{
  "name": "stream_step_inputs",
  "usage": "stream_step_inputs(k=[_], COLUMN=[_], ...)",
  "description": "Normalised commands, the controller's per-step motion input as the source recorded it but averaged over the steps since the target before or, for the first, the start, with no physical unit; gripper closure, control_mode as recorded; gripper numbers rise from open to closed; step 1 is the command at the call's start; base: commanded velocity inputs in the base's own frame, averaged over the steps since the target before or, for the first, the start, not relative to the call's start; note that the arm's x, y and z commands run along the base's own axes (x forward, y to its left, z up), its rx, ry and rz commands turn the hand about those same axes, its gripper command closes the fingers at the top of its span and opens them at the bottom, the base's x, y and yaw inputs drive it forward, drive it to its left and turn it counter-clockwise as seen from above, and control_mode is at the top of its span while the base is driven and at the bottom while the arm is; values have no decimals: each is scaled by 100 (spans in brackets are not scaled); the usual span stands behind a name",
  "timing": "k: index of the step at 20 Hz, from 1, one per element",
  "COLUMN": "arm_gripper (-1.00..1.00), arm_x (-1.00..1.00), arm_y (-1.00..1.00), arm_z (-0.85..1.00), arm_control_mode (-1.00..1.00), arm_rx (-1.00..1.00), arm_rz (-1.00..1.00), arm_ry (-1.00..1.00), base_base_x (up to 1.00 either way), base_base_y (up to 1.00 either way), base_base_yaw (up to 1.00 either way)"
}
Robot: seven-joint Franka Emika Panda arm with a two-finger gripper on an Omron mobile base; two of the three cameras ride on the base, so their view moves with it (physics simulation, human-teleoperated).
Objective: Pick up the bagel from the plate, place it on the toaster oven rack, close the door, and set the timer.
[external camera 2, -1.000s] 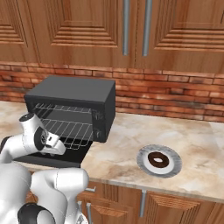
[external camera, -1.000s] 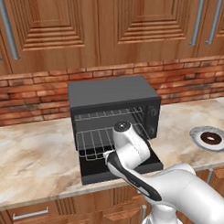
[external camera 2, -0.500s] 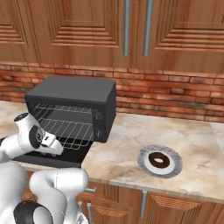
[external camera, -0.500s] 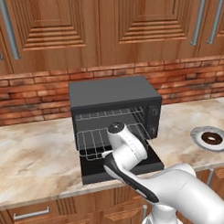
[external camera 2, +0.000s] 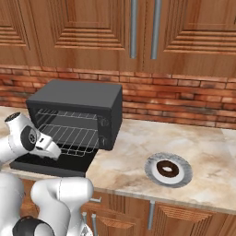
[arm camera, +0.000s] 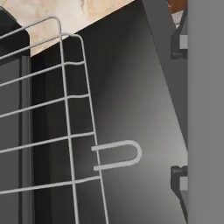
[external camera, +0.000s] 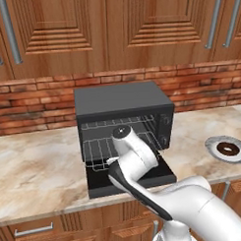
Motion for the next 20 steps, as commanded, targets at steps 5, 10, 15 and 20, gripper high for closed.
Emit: stream_step_inputs(k=[5, 10, 15, 20], arm_gripper=[-100, -100, -100, -100], arm_x=[-19, -32, -19, -34], arm_y=[5, -7, -37, -57], arm_z=[19, 50, 71, 39], arm_control_mode=[-100, -100, -100, -100], arm_rx=[13, 15, 5, 0], arm_rz=[0, 0, 0, 0], arm_ry=[-6, -7, -5, -1], base_base_x=[0, 0, 0, 0], base_base_y=[0, 0, 0, 0], base_base_yaw=[0, 0, 0, 0])
